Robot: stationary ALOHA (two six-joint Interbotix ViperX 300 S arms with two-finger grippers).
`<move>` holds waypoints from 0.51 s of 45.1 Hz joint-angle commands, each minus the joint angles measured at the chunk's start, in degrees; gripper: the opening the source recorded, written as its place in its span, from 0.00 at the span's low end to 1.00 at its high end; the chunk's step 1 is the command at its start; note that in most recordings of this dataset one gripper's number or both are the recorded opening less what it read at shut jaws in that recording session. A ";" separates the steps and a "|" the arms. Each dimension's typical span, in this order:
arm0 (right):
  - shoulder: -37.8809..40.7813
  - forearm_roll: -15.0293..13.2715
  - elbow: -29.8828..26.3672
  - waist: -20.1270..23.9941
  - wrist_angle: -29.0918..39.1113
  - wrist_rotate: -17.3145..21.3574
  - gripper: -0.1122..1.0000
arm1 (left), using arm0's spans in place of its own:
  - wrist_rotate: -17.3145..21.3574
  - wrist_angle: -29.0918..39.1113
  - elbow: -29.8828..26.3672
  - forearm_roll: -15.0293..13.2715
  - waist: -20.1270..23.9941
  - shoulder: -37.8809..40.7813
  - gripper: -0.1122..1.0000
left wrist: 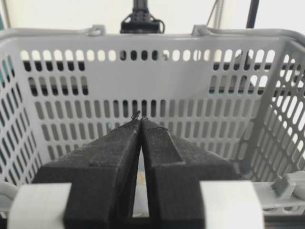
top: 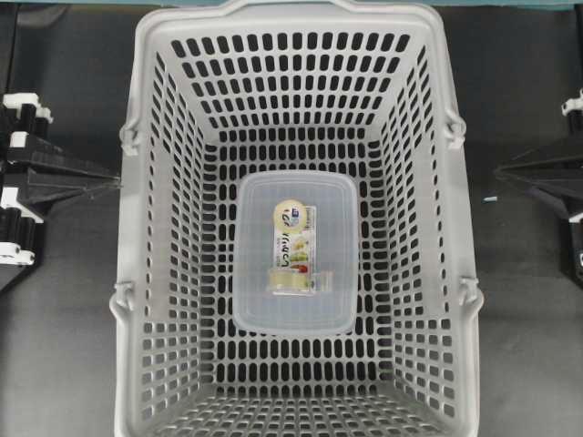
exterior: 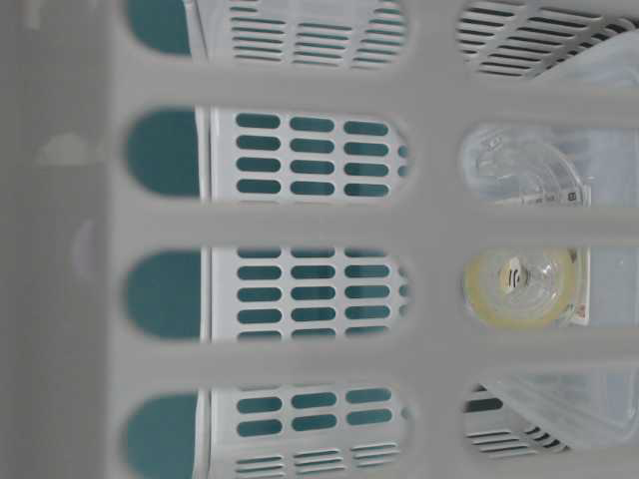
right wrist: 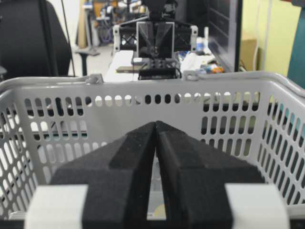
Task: Pick up the tape dispenser from the shopping basket with the left arm.
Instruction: 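Move the left gripper down into the basket toward the tape dispenser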
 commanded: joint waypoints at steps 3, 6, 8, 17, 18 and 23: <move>0.70 0.26 -0.97 -0.26 0.00 0.44 0.10 | -2.55 7.38 -6.42 2.29 -0.44 0.88 0.14; 0.70 0.26 -0.97 -0.35 0.44 0.44 0.10 | -3.16 13.89 -10.28 2.29 -0.53 1.93 0.10; 0.70 0.26 -0.97 -0.35 0.79 0.44 0.10 | -3.60 17.84 -12.48 2.37 -0.62 2.72 0.10; 0.70 0.70 -1.05 -0.35 2.55 0.62 0.10 | -3.34 35.68 -25.05 2.29 -2.90 9.84 0.10; 0.70 0.70 -1.05 -0.35 2.72 0.62 0.10 | -3.34 37.18 -26.19 2.29 -3.16 10.72 0.10; 0.53 0.88 -1.05 -0.35 4.39 1.14 0.10 | -3.34 43.59 -32.08 2.29 -4.39 16.17 0.10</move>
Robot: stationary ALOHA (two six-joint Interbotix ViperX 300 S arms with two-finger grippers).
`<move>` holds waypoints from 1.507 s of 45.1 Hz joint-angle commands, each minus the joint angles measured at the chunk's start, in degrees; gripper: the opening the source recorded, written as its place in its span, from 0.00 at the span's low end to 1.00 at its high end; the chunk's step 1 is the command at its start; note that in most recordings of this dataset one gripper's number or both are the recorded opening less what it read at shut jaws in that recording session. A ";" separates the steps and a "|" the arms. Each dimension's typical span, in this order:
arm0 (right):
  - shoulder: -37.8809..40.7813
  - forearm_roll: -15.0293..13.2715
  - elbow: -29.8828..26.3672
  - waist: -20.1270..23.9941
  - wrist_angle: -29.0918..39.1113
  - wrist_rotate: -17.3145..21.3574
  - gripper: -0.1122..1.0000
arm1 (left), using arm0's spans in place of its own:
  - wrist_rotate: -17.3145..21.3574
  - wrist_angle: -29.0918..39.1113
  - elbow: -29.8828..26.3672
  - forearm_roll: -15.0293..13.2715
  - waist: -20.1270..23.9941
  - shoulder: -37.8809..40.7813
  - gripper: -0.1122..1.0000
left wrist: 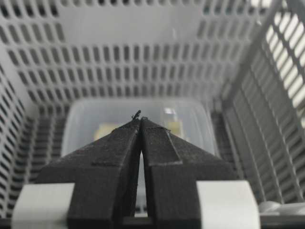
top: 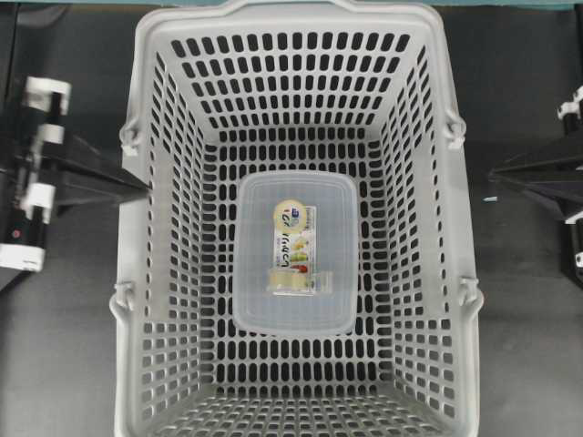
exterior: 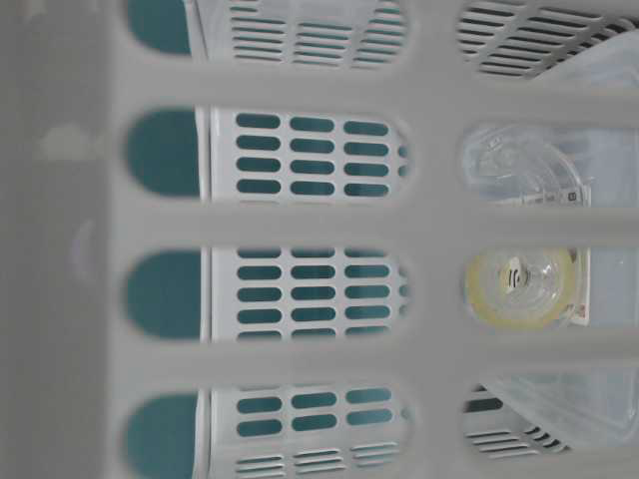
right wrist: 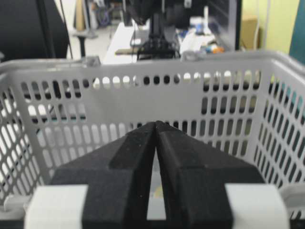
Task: Pick up the tape dispenser from the shopping basket with the left arm.
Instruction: 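Move the left gripper down into the basket toward the tape dispenser, then close the left gripper around the clear tape dispenser's tape roll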
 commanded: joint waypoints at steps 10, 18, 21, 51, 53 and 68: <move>-0.18 0.35 -1.05 0.18 1.41 1.58 0.29 | -0.97 10.37 -15.12 0.26 -1.58 14.50 0.10; -0.70 0.35 -1.05 0.18 1.67 1.49 0.66 | -0.97 14.94 -22.41 0.26 -2.20 24.08 0.10; -0.79 0.35 -1.14 0.18 2.20 1.32 0.73 | -1.05 17.40 -24.61 0.18 -2.55 27.07 0.11; -4.66 0.18 -0.97 0.35 5.54 0.88 0.74 | -4.66 25.22 -32.70 0.26 -6.06 49.13 0.90; -4.75 0.18 -0.88 0.35 5.54 0.79 0.74 | -4.66 25.05 -31.90 0.18 -6.06 49.66 0.90; -4.75 0.18 -0.35 0.35 5.54 0.70 0.74 | -3.60 23.03 -29.53 0.26 -5.89 49.31 0.48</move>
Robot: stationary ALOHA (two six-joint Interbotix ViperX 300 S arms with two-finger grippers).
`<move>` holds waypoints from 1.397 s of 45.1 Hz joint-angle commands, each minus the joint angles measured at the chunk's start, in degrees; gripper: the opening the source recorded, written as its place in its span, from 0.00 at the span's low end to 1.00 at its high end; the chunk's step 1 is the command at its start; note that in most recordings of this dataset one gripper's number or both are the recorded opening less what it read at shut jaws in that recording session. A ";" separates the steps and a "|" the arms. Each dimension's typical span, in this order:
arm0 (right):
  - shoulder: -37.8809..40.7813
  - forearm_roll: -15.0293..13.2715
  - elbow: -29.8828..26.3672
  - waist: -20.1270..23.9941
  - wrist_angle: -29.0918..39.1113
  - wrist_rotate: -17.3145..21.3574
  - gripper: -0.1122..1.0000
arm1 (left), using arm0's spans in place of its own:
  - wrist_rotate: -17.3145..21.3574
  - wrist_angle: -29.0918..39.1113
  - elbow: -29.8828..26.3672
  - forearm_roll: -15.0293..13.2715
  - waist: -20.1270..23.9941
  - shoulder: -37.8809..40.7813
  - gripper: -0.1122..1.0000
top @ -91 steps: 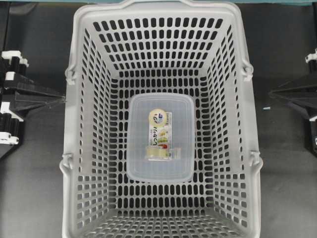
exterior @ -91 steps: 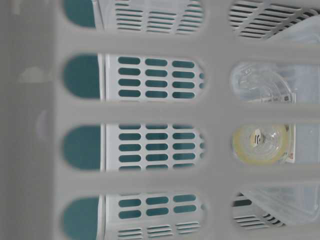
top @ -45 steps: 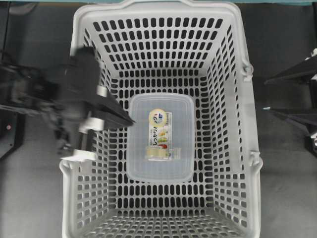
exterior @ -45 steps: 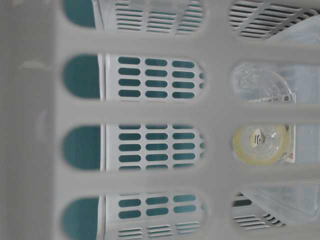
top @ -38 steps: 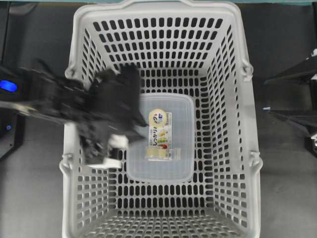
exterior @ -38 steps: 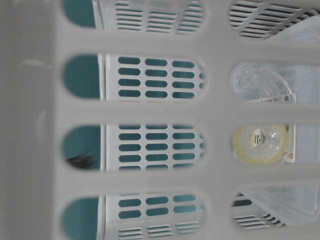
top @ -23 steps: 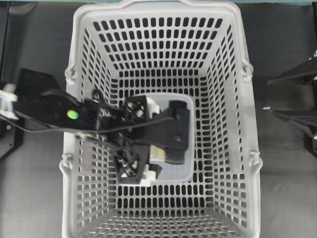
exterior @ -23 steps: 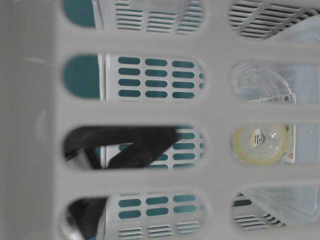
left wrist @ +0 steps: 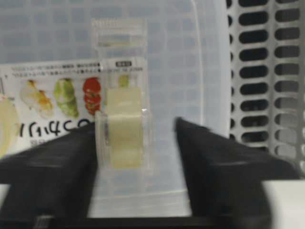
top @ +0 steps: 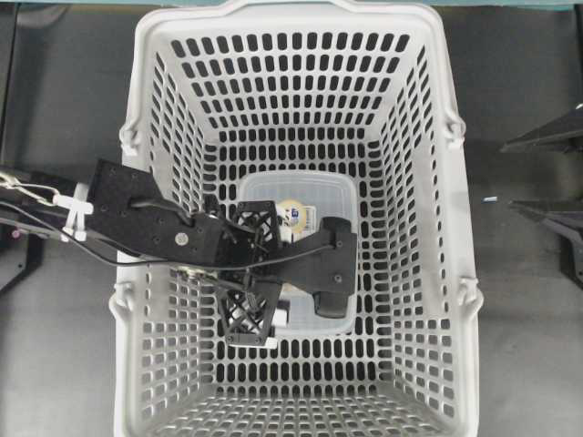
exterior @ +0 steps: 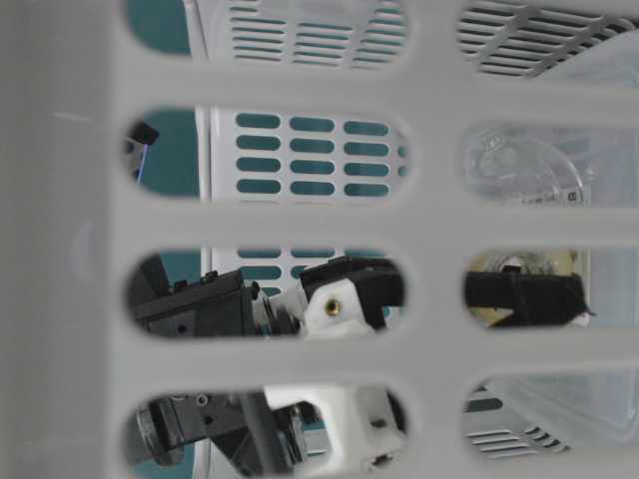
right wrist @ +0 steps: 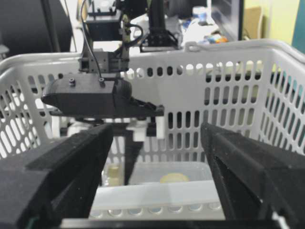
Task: Pick up the tape dispenser from the shopping basket with the left arm.
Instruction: 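Close the left gripper around the clear tape dispenser's tape roll, then lift the held tape dispenser upward out of the container with the left gripper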
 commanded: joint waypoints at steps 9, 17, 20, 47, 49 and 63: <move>0.26 0.00 -0.35 0.09 -0.26 -0.26 0.74 | 1.85 4.22 -3.16 0.18 0.09 -8.00 0.37; 0.35 0.00 -0.44 0.09 -0.44 -0.09 0.74 | 2.02 14.41 -11.60 0.18 0.97 -14.06 0.37; 0.35 0.00 -0.35 0.09 -0.53 -0.18 0.74 | 2.11 17.31 -15.12 0.18 1.41 -14.94 0.37; 0.35 0.00 -0.35 0.09 -0.70 0.00 0.74 | 2.02 20.83 -20.04 0.18 2.46 -12.22 0.37; 0.26 -0.09 -0.44 0.09 -0.62 0.00 0.74 | 1.67 20.74 -19.95 0.18 2.37 -12.04 0.37; 0.26 0.00 -0.44 0.00 -0.44 0.00 0.74 | 1.93 20.30 -19.86 0.18 2.11 -11.69 0.37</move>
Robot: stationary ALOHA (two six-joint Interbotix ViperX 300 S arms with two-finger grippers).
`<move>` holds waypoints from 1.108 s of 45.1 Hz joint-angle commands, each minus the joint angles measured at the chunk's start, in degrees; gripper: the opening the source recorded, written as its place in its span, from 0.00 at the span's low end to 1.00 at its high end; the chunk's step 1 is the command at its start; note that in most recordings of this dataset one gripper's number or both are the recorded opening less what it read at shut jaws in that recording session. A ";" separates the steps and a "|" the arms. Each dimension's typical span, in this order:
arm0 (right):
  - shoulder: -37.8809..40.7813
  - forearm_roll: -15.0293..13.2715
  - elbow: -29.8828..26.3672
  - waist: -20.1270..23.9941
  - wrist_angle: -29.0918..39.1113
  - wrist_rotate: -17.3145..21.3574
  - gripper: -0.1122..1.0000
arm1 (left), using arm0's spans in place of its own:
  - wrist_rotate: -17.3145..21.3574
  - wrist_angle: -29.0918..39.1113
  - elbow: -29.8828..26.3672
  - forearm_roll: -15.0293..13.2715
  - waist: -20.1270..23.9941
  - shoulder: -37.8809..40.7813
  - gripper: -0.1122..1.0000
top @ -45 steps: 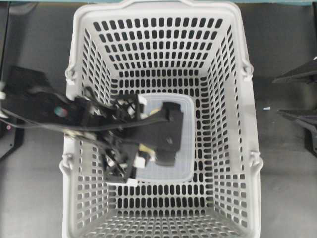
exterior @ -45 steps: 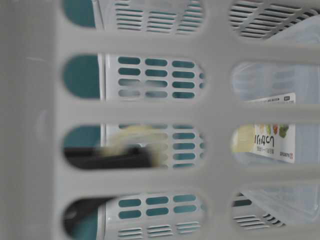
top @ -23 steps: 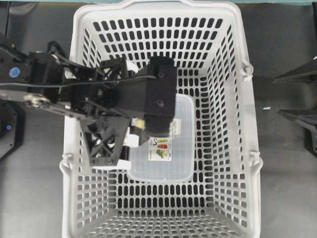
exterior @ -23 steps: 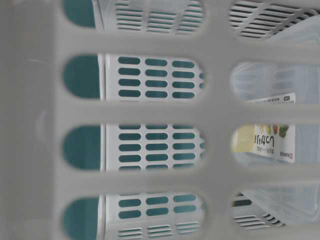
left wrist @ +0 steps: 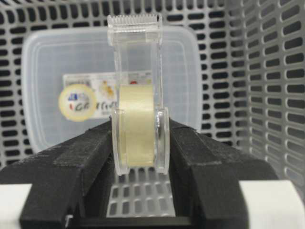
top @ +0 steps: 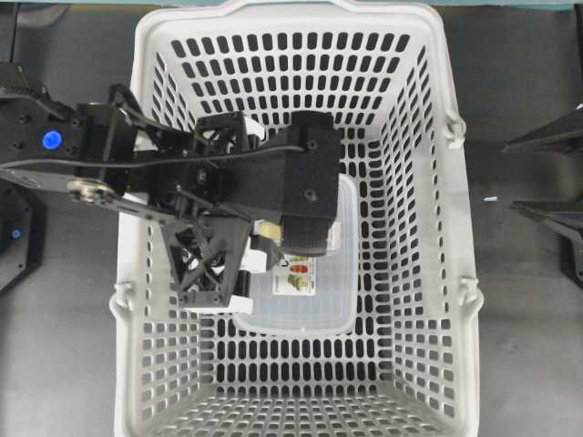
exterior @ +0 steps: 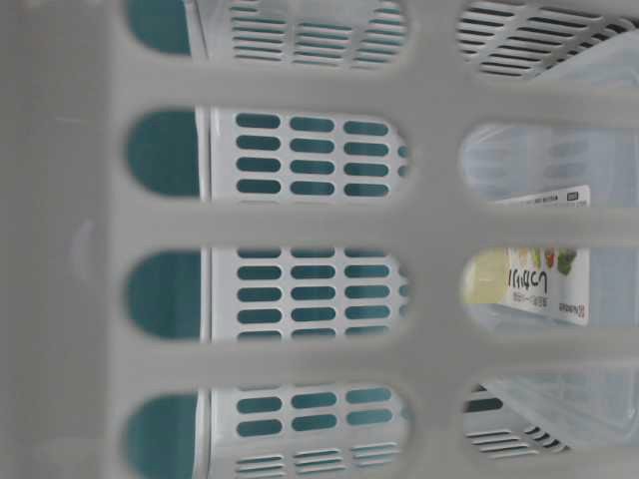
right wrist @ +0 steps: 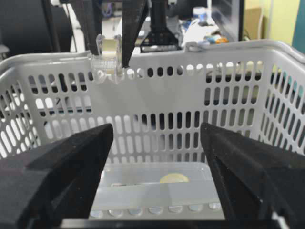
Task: Pick up the tape dispenser from the shopping basket with the left arm.
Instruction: 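Lift the held tape dispenser upward out of the container with the left gripper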
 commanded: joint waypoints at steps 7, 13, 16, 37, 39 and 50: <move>0.35 0.00 -0.35 -0.53 -0.18 0.18 0.74 | 0.00 -1.14 -1.32 0.18 -0.09 -0.70 0.37; 0.44 0.00 -0.26 -0.62 -0.53 0.18 0.74 | 0.00 -1.49 -1.32 0.18 -0.18 -0.35 0.37; 0.35 0.09 -0.26 -0.53 -0.53 0.18 0.74 | 0.00 -1.49 -1.32 0.18 -0.18 -0.26 0.37; 0.35 0.09 -0.26 -0.53 -0.62 0.18 0.74 | -0.44 -1.49 -1.32 0.18 -0.18 -0.09 0.37; 0.35 0.00 -0.26 -0.53 -0.62 0.18 0.74 | -0.44 -1.58 -1.32 0.18 -0.18 -0.09 0.37; 0.35 0.09 -0.26 -0.53 -0.88 0.18 0.74 | -0.53 -1.58 -1.23 0.18 -0.35 -0.09 0.37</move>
